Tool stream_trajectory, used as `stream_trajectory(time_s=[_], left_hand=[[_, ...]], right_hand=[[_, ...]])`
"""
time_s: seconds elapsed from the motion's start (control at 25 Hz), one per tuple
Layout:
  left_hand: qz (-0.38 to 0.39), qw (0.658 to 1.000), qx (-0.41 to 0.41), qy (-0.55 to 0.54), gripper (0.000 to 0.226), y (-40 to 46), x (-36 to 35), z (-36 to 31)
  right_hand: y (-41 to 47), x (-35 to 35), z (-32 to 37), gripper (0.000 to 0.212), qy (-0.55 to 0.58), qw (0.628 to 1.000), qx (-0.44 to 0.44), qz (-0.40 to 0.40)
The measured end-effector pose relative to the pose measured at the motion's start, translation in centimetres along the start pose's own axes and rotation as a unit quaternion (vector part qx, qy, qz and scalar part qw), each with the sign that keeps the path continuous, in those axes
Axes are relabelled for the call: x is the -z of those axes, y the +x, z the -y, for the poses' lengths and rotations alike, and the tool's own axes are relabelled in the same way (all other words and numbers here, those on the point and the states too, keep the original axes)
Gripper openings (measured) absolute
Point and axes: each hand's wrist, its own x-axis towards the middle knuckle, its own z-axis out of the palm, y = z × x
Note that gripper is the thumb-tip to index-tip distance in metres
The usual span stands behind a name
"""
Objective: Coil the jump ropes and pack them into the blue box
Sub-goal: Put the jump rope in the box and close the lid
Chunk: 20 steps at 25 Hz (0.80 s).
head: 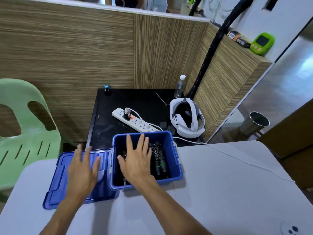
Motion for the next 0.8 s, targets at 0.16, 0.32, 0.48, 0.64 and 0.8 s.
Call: stream_trajectory(time_s=[0.16, 0.32, 0.48, 0.64, 0.8], left_hand=[[-0.001, 0.995, 0.097, 0.024, 0.047, -0.3, 0.8, 6.9], [0.022, 0.985, 0.170, -0.010, 0.049, -1.1, 1.1, 10.9], [0.029, 0.981, 0.165, -0.095, 0.031, -1.2, 0.5, 13.2], [0.010, 0.955, 0.217, -0.202, 0.027, -1.6, 0.5, 12.6], [-0.002, 0.907, 0.347, -0.240, 0.041, -0.2, 1.5, 12.2]], right_hand=[[-0.5, -2.2, 3.6, 0.077, -0.030, 0.998, 0.043, 0.020], [-0.5, -5.8, 7.8, 0.076, -0.053, 0.992, 0.105, 0.033], [-0.9, -10.3, 11.5, 0.074, -0.075, 0.985, 0.118, 0.101], [-1.2, -12.3, 12.4, 0.074, -0.112, 0.976, 0.112, 0.148], [-1.0, -11.6, 12.3, 0.072, -0.107, 0.979, 0.110, 0.133]])
